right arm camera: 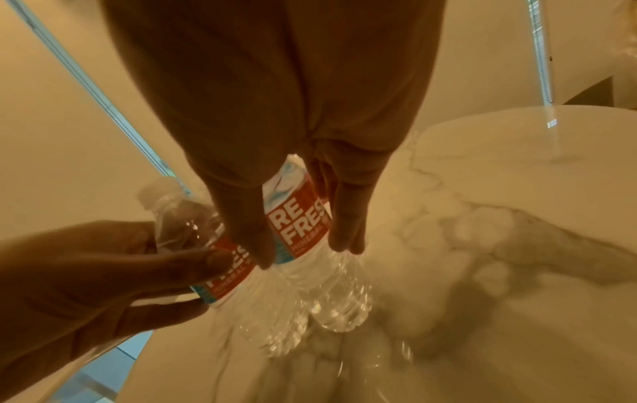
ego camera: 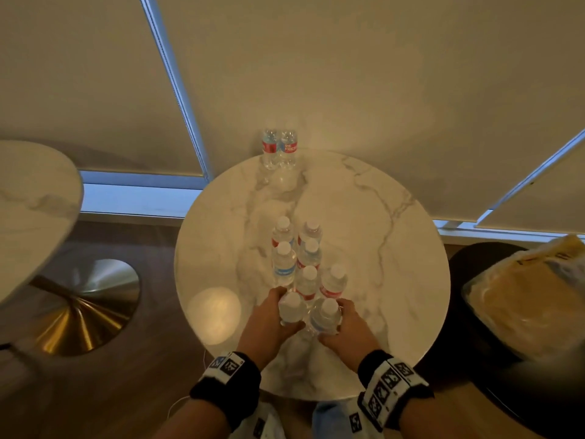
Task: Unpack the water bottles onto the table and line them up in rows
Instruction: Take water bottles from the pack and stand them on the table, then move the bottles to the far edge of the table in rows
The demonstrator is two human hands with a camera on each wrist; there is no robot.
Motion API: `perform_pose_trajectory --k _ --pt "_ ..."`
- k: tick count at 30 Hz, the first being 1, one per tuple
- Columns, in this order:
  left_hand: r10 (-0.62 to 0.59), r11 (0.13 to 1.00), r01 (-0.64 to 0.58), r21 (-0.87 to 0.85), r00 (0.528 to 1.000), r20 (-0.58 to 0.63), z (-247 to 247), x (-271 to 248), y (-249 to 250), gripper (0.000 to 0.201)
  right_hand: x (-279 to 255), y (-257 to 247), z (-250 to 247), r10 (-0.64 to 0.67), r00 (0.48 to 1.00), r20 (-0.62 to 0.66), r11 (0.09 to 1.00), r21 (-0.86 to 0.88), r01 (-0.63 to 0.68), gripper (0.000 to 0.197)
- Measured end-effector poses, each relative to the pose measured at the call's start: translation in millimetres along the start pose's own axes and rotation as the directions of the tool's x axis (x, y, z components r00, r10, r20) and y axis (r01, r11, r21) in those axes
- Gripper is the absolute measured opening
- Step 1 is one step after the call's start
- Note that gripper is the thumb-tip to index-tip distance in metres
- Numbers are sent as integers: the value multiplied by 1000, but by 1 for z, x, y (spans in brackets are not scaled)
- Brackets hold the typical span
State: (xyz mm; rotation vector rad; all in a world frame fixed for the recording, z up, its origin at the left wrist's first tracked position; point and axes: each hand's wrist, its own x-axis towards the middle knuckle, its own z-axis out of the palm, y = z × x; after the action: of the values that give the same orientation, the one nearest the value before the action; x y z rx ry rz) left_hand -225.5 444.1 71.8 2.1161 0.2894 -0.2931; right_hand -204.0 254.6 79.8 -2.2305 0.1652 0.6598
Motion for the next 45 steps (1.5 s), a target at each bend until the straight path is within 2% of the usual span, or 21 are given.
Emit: perform_pose_trajectory --k 3,6,9,11,14,16,17,19,21,24,26,29,33,37,40,43,45 --pt "-16 1000 16 -2 998 57 -4 4 -1 84 0 10 -25 19 996 88 991 -131 -8 70" --pt "-85 994 77 72 989 120 -18 6 -13 96 9 16 -69 -4 1000 29 974 -225 10 41" --pt "-129 952 90 293 985 116 -44 15 -25 73 38 5 -116 -57 996 -70 962 -272 35 30" --pt "-109 924 88 373 993 35 -64 32 -20 54 63 -16 -139 -116 990 -83 955 -282 89 29" --pt "8 921 54 386 988 -157 -87 69 9 36 107 -60 -150 -268 963 -21 908 -341 245 31" --pt "73 938 5 347 975 -211 -99 95 34 32 132 -90 -142 -347 935 69 857 -382 346 35" --pt "112 941 -45 335 977 -182 -103 108 46 36 141 -104 -137 -371 919 130 829 -400 391 37" --pt "194 903 -176 392 981 -7 -110 130 66 53 154 -125 -125 -388 881 270 757 -451 472 44" --pt "216 799 -292 526 955 202 -112 150 77 64 162 -138 -114 -362 841 402 677 -506 534 49" --pt "218 622 -451 641 885 411 -112 172 84 55 171 -145 -104 -355 795 491 535 -590 604 43" --pt "231 554 -524 647 843 485 -114 183 83 46 176 -144 -103 -378 797 472 541 -586 603 37" --pt "231 569 -535 624 832 504 -120 202 89 37 188 -144 -112 -377 840 391 617 -570 542 31" --pt "200 619 -475 626 866 459 -122 254 115 41 224 -154 -139 -335 915 227 711 -577 403 27" --pt "222 665 -410 625 907 359 -111 325 147 44 281 -169 -171 -292 954 60 734 -625 264 29" --pt "242 708 -359 608 933 268 -104 384 163 42 327 -184 -194 -288 957 -30 744 -637 204 31" --pt "271 728 -330 601 944 190 -100 432 176 44 366 -200 -209 -300 952 -51 764 -610 208 34" --pt "283 729 -314 609 947 149 -99 455 182 45 391 -207 -215 -324 945 -41 743 -629 228 33"
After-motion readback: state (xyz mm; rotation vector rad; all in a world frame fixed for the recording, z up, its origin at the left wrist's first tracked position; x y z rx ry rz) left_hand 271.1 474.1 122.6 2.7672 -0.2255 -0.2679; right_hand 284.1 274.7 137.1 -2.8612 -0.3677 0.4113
